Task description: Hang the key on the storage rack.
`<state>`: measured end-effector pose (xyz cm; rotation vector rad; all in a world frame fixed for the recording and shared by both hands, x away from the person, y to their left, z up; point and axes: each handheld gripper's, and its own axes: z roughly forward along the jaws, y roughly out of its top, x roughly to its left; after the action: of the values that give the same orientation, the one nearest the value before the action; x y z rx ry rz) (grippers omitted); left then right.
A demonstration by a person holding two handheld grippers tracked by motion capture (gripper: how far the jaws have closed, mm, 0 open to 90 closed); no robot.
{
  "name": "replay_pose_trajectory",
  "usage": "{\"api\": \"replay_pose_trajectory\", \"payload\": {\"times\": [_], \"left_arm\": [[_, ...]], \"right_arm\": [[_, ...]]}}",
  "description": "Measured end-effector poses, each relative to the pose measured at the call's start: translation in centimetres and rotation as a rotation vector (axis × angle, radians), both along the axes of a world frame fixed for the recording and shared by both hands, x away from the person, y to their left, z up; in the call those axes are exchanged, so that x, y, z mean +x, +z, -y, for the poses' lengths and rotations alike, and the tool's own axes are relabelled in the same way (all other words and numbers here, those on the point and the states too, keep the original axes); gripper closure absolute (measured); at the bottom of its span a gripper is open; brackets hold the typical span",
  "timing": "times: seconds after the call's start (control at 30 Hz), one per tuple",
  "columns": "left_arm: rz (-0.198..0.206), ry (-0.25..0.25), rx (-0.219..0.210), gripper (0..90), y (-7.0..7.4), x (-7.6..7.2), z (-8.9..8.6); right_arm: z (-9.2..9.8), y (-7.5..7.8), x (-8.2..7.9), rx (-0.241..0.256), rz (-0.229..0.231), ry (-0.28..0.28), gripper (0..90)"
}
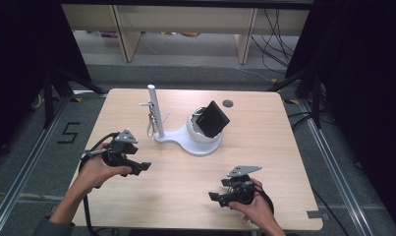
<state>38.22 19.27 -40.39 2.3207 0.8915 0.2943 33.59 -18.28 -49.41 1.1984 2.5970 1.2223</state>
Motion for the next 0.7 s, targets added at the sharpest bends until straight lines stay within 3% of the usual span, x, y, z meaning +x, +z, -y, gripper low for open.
{"api": "replay_pose_trajectory", "payload": {"times": [0.1,0.17,0.2,0.3,0.53,0.6,0.63,0.7], "left_arm": [[0.006,-0.018,0.019,24.7,-0.7,-0.3,0.2],[0.012,-0.016,0.005,24.7,-1.1,-0.6,0.4],[0.019,-0.015,-0.005,24.7,-1.3,-0.7,0.4],[0.020,-0.010,-0.020,24.7,-1.8,-1.1,0.6],[0.039,-0.008,-0.015,23.7,-2.8,-1.4,0.6],[0.036,-0.009,-0.025,23.2,-2.9,-1.6,0.5],[0.042,0.005,-0.045,22.7,-3.3,-1.7,0.6],[0.035,0.010,-0.058,21.4,-3.8,-1.9,0.8]], "right_arm": [[0.0,0.0,0.0,-0.005,0.012,0.005,26.4],[0.1,0.0,0.0,-0.007,0.015,0.000,26.4],[0.0,0.1,-0.1,-0.001,-0.005,-0.012,26.4],[-0.1,0.0,0.0,0.013,0.000,0.009,26.4],[-0.1,0.0,-0.1,-0.003,0.000,0.001,26.4],[0.0,0.0,-0.1,-0.001,-0.004,-0.002,26.4],[0.1,0.0,0.0,-0.009,0.019,-0.003,26.4],[0.0,0.1,-0.2,-0.001,0.001,-0.008,26.4]]}}
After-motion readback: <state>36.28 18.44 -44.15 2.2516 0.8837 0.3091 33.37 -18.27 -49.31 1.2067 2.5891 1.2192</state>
